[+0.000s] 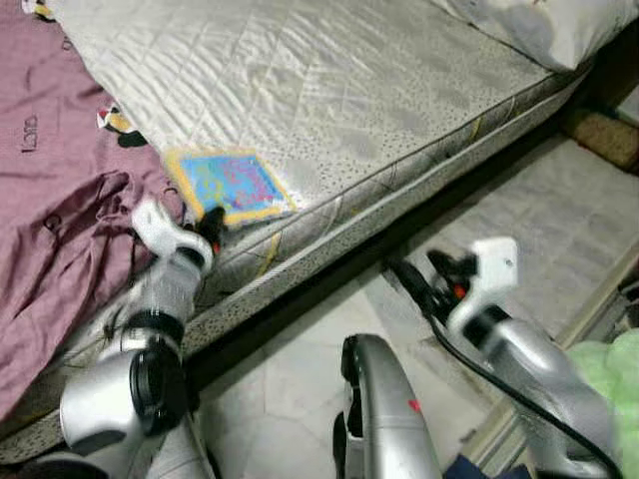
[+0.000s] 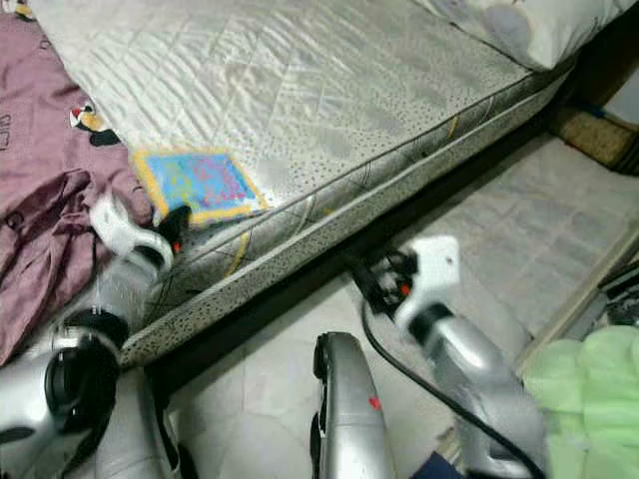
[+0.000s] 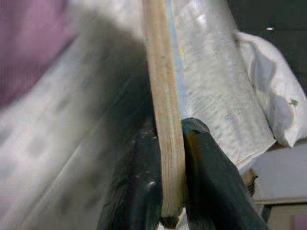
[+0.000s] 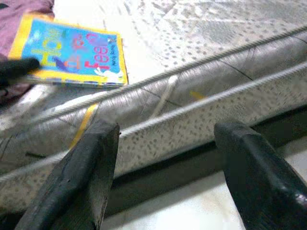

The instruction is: Clean up the room

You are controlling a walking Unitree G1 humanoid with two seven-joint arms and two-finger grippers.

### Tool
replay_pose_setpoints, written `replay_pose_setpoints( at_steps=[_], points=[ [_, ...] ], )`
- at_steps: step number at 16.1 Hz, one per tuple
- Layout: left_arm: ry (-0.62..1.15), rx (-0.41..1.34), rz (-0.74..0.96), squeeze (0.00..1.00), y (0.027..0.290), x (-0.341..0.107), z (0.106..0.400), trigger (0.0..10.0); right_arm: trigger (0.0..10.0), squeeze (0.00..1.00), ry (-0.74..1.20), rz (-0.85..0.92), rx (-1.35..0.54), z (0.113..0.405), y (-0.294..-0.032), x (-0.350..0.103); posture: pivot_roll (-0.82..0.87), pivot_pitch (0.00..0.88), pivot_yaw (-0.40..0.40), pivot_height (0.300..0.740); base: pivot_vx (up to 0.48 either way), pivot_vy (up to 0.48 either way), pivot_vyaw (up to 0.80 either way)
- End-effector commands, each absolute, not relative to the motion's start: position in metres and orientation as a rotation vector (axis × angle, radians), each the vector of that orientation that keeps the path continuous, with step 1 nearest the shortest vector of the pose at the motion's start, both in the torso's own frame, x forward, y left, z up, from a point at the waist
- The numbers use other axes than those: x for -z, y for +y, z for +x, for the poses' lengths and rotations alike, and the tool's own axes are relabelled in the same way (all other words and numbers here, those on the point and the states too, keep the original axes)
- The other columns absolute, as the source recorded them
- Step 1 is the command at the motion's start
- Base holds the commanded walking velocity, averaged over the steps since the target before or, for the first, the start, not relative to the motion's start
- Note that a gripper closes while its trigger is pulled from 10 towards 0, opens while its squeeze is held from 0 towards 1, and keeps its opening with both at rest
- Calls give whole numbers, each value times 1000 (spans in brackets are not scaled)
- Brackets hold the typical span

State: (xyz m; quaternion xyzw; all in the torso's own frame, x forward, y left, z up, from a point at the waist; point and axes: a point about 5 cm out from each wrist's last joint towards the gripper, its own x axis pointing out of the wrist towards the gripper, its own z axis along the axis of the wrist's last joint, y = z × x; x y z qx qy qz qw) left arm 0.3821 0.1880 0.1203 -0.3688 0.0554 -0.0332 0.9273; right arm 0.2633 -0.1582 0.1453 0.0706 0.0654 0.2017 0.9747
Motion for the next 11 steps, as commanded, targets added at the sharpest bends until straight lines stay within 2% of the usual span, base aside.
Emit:
replay_pose_setpoints(
  at_steps=[1,4,6,7,11],
  points=[
    [46,71,-657,0,198,-138,387,0,10000,0,125,135,-385,267,-157,-142,-182,59,-55,518,0,0,0],
    [-95,91,-539,0,212,-180,398,0,10000,0,61,148,-371,286,-145,-143,-134,0,-27,518,0,0,0],
    [-167,112,-458,0,217,-200,401,0,10000,0,36,152,-365,295,-139,-142,-102,0,-22,518,0,0,0],
    [-242,143,-359,0,221,-216,400,0,10000,0,18,163,-374,301,-131,-141,-64,0,-20,518,0,0,0],
    [-382,153,-104,0,228,-226,378,0,10000,0,-23,190,-412,312,-104,-139,2,0,-16,518,0,0,0]
  ],
)
